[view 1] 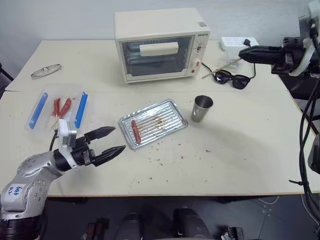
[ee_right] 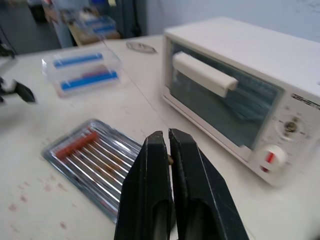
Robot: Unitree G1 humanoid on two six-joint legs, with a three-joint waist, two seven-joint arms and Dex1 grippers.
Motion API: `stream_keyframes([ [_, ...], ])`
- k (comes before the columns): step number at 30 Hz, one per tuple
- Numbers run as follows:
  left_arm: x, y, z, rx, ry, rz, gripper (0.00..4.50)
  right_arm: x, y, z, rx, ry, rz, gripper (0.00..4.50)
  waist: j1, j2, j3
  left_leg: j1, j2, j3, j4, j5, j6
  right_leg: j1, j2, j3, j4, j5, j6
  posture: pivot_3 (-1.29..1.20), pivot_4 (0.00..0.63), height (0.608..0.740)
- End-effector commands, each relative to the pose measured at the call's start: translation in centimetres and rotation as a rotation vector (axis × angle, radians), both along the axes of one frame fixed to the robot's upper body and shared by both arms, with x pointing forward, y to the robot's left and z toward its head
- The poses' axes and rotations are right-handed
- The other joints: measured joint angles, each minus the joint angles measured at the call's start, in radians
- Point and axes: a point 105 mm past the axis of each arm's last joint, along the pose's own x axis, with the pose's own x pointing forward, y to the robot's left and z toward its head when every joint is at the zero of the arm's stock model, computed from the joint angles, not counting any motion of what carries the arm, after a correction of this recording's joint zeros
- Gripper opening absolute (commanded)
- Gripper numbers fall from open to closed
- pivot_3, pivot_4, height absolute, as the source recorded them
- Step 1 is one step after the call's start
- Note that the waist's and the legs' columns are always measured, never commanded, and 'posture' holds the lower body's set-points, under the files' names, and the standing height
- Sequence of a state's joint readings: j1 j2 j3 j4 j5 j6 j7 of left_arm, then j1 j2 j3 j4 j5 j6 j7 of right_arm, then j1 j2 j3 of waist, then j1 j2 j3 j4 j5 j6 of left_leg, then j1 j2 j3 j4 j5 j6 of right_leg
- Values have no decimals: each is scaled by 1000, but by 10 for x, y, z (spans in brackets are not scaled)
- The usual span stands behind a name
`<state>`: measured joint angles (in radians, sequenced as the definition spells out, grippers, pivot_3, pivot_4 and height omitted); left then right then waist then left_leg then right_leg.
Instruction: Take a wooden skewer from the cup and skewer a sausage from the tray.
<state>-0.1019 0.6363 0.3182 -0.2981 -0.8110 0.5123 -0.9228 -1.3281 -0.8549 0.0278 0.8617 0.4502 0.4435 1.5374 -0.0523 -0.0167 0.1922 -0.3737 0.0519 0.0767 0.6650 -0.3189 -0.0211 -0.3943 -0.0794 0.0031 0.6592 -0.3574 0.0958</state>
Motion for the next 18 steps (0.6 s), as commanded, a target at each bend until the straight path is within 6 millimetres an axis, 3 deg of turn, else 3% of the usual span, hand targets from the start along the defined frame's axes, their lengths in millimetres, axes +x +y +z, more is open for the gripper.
stream_keyframes([
  [1,0,-23,21,-93,-40,-85,4500,-24,34,-8,110,76,279,32,-3,-1,0,0,0,0,0,0,0,0,0,0,0,0,0,0,150,740],
  [10,8,-60,36,-188,-56,-230,4500,-51,104,-51,328,195,488,32,1,-1,0,-4,1,-3,2,0,-1,-2,1,-2,4,1,1,0,150,740],
  [18,7,-65,41,-215,-64,-260,4500,-66,123,-60,377,235,523,32,1,-1,0,-6,-1,-5,4,0,-1,-2,1,-3,4,1,2,0,150,740],
])
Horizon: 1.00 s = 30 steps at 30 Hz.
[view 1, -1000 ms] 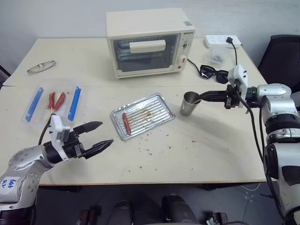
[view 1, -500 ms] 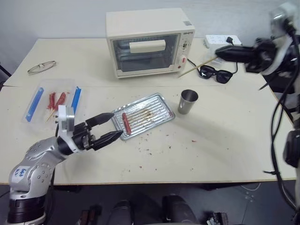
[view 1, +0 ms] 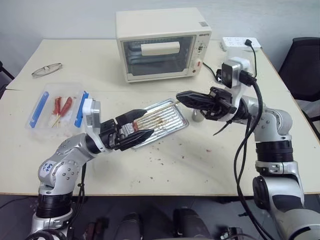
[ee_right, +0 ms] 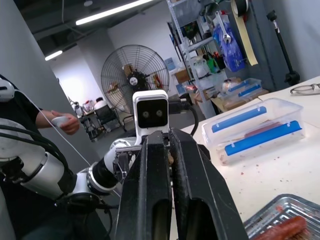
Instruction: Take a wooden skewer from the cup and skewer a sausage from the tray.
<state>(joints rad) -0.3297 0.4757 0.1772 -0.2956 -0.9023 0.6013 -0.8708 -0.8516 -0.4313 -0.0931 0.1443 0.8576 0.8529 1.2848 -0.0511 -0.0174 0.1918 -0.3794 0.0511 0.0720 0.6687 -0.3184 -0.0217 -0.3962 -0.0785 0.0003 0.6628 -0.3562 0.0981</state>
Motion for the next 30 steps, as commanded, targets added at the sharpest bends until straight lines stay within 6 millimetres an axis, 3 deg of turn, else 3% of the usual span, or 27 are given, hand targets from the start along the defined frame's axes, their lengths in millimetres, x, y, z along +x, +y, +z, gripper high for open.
stream_keyframes([
  [1,-3,-3,10,-33,-33,-27,4500,-8,0,11,31,-46,6,32,0,0,0,0,0,0,0,0,0,0,0,0,0,0,0,0,150,740],
  [6,-3,-5,11,-39,-40,-27,3466,-9,3,7,23,-41,7,0,1,0,0,0,0,0,0,0,0,0,0,0,0,0,0,0,150,740],
  [17,-3,-5,16,-69,-53,-18,146,-10,8,-3,-1,-32,7,0,1,0,0,0,0,0,-1,0,0,0,0,0,-1,0,0,0,150,740],
  [20,-1,-4,18,-76,-54,-5,64,-7,8,-12,-41,9,-15,0,1,0,0,0,0,0,-1,0,0,0,0,0,-1,0,0,0,150,740],
  [23,1,3,15,-59,-44,31,0,2,3,-16,-55,-40,-107,707,0,0,0,0,0,0,-1,0,0,0,0,0,-1,0,0,0,150,740],
  [26,2,22,9,-26,-41,118,0,6,-10,-21,-88,-134,-198,1725,-1,0,0,0,0,0,-1,0,0,0,0,0,-2,0,0,0,150,740],
  [30,-2,66,-6,21,-25,311,0,5,-46,-43,-210,-251,-313,3062,0,0,0,0,0,0,-2,0,0,0,0,0,-3,0,0,0,150,740],
])
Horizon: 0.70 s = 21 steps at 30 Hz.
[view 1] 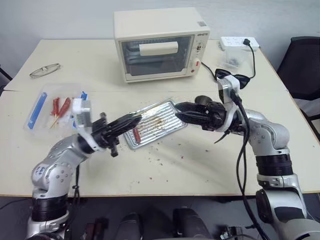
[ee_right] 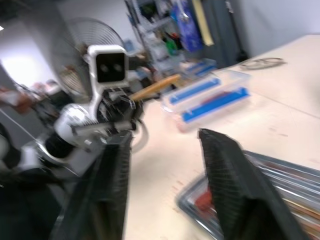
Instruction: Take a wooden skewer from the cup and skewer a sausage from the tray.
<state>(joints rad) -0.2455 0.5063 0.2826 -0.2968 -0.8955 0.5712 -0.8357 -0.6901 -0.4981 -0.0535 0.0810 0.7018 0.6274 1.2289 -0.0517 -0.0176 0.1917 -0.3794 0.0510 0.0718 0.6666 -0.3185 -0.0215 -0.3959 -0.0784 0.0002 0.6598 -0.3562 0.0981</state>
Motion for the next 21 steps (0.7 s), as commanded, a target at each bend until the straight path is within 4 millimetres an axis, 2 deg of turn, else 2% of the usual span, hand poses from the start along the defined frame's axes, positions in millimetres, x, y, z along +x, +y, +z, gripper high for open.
stream_keyframes([
  [1,-8,46,-5,38,-29,205,0,-9,-35,-7,-111,-167,-90,3406,2,0,0,0,0,0,-1,0,0,0,0,0,-1,0,0,0,150,740],
  [2,-11,58,-9,47,-17,256,0,-13,-44,-14,-140,-165,-99,3614,3,0,0,0,0,0,-1,0,1,0,0,0,-1,0,0,0,150,740],
  [3,-15,69,-13,57,-2,301,0,-17,-51,-21,-173,-155,-105,4041,5,0,0,0,0,0,-1,0,1,0,0,0,-2,0,0,0,150,740],
  [5,-23,97,-15,-5,13,425,0,-26,-64,-37,-242,-164,-126,4477,6,0,0,0,0,0,-2,-1,1,0,-1,0,-4,0,0,0,150,740],
  [8,-36,122,-27,18,51,554,0,-31,-72,-51,-280,-172,-173,4477,5,-1,0,4,0,0,-2,-1,2,4,0,0,-6,0,0,0,150,740],
  [11,-44,135,-31,18,70,622,0,-27,-72,-60,-307,-168,-231,4477,5,-1,0,7,0,1,-2,-1,3,6,-1,1,-5,0,0,0,150,740],
  [13,-46,138,-32,28,70,644,0,-25,-55,-58,-284,-157,-220,4477,6,-1,0,7,0,1,-2,-1,3,6,-1,1,-4,0,0,0,150,740],
  [14,-46,138,-31,26,67,653,0,-24,-41,-53,-254,-140,-198,4477,5,-2,0,7,0,1,-2,-1,2,6,-1,1,-4,0,0,0,150,740],
  [16,-43,138,-30,23,62,659,0,-16,-5,-50,-321,-130,-182,4477,-6,-2,0,7,0,1,-3,-1,1,5,-1,2,-3,0,0,0,150,740],
  [18,-40,136,-30,22,61,659,0,-9,18,-47,-348,-145,-181,4477,-6,-2,0,7,1,2,-3,0,0,3,-1,3,-2,0,-1,0,150,740],
  [21,-33,125,-32,33,63,635,0,11,69,-50,-372,-140,-195,4477,-6,-2,-1,7,1,1,-4,0,-1,2,-1,2,-2,-1,-2,0,150,740],
])
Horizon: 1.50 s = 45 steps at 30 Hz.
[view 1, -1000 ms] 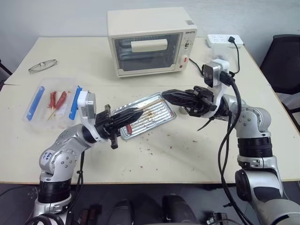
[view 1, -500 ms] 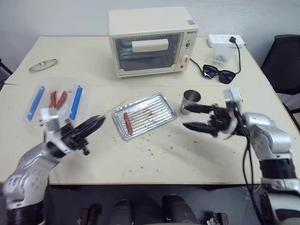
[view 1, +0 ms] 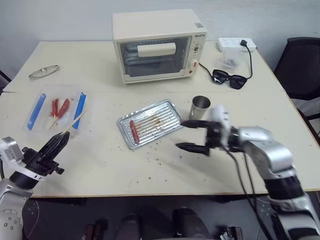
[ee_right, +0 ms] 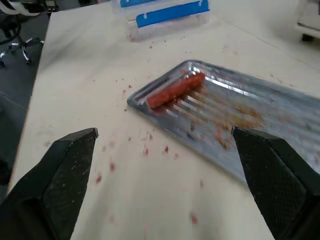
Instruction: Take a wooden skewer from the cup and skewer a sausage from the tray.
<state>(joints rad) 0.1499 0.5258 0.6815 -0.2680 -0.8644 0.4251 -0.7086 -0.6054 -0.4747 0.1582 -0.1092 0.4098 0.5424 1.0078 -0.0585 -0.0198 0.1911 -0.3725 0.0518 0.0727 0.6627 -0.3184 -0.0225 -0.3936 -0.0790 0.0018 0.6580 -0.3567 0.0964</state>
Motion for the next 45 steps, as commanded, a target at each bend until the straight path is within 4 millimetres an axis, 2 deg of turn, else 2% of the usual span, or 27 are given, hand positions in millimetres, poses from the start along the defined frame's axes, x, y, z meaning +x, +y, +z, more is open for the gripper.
stream_keyframes([
  [1,4,-12,6,32,-31,-19,0,16,39,-7,-65,17,-52,4477,0,0,0,0,0,0,0,0,0,0,0,0,0,0,0,0,150,740],
  [5,7,-17,10,30,-40,-33,0,34,78,-7,-72,-4,-119,4477,3,-3,-2,-4,0,-2,1,0,0,-1,-1,-3,1,0,0,0,150,740],
  [9,6,-19,10,37,-38,-31,0,42,102,-21,-161,-37,-160,4477,-1,-4,-2,-5,-1,-2,1,-1,1,-1,-2,-4,1,0,0,0,150,740],
  [15,3,-20,13,32,-42,-27,0,46,116,-27,-169,-4,-192,4477,-3,-4,-2,-5,-1,-2,1,0,1,-1,-2,-5,1,0,0,0,150,740],
  [20,3,-20,14,33,-43,-20,0,49,118,-39,-218,26,-207,4477,-6,-4,-2,-5,0,-2,0,0,1,-1,-2,-5,1,0,0,0,150,740],
  [23,3,-20,15,34,-45,-17,0,51,118,-39,-242,13,-205,3877,-12,-4,-2,-5,0,-2,0,0,1,-1,-2,-5,1,0,0,0,150,740],
  [29,4,-19,16,37,-47,-13,0,52,116,-40,-281,19,-190,1874,-24,-4,-2,-5,-1,-3,0,0,1,-1,-2,-6,1,0,0,0,150,740],
  [34,5,-19,16,35,-47,-12,0,49,117,-37,-282,21,-151,1874,-27,-4,-2,-5,0,-3,-1,0,1,-1,-2,-6,1,0,0,0,150,740],
  [40,7,-20,16,35,-47,-16,0,47,121,-43,-295,15,-105,1874,-27,-4,-2,-5,0,-3,-1,0,1,-1,-2,-6,1,0,0,0,150,740],
  [45,9,-21,16,38,-46,-19,0,46,122,-39,-272,9,-70,352,-27,-4,-2,-5,0,-3,-1,0,1,-1,-2,-6,1,0,0,0,150,740],
])
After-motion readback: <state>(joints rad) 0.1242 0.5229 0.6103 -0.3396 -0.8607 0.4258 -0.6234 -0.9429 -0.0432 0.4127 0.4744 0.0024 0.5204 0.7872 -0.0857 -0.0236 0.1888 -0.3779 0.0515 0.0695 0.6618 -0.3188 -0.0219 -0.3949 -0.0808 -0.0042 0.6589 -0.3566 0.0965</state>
